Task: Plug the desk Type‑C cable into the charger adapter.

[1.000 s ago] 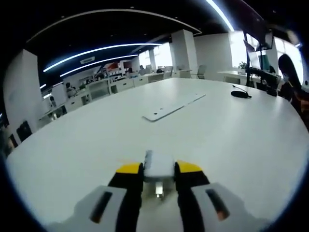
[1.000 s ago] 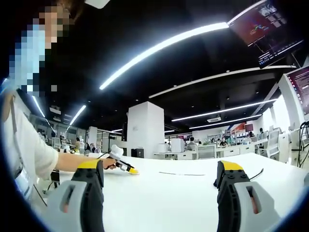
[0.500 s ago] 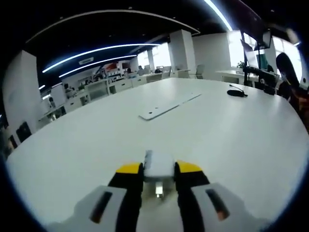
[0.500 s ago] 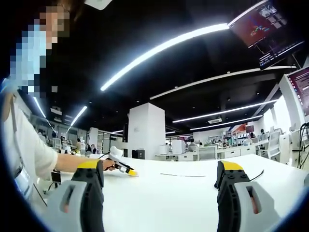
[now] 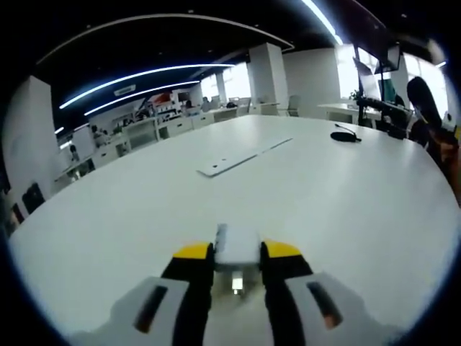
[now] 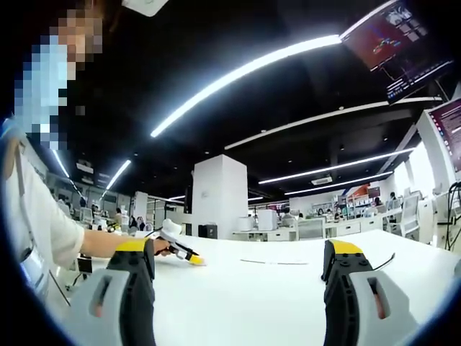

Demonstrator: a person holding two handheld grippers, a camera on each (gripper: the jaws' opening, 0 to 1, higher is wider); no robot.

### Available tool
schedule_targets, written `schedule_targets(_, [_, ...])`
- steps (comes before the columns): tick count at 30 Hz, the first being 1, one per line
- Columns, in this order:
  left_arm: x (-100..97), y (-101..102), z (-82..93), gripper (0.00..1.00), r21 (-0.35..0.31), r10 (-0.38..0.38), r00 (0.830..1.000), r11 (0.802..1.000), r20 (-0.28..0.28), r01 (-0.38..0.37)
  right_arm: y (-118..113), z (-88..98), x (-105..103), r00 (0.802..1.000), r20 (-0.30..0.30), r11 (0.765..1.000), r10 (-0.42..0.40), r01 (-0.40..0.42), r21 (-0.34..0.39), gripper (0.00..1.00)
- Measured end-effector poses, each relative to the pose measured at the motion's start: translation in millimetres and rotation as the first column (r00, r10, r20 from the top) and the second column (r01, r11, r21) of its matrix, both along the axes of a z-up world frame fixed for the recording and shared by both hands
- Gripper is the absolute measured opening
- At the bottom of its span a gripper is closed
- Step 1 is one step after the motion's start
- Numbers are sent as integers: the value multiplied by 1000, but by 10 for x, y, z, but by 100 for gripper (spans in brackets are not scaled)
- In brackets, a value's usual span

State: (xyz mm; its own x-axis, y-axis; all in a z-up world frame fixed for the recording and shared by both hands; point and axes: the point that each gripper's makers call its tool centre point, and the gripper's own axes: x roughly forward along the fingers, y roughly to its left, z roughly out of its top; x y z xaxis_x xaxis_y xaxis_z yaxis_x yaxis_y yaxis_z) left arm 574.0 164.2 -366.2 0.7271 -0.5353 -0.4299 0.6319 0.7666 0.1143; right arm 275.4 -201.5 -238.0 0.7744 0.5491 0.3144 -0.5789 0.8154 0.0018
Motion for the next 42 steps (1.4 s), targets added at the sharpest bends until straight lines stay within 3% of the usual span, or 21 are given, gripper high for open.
schedule_targets(26, [-311, -116, 0, 26, 6, -31, 1000, 1000, 3, 31, -78, 39, -42, 1000, 7, 1000, 7, -7, 17, 100])
schedule_targets(42, [-485, -156, 6, 26, 21, -61, 998, 998, 6, 61, -13, -24, -3, 1000, -10, 1000, 27, -27, 9, 100])
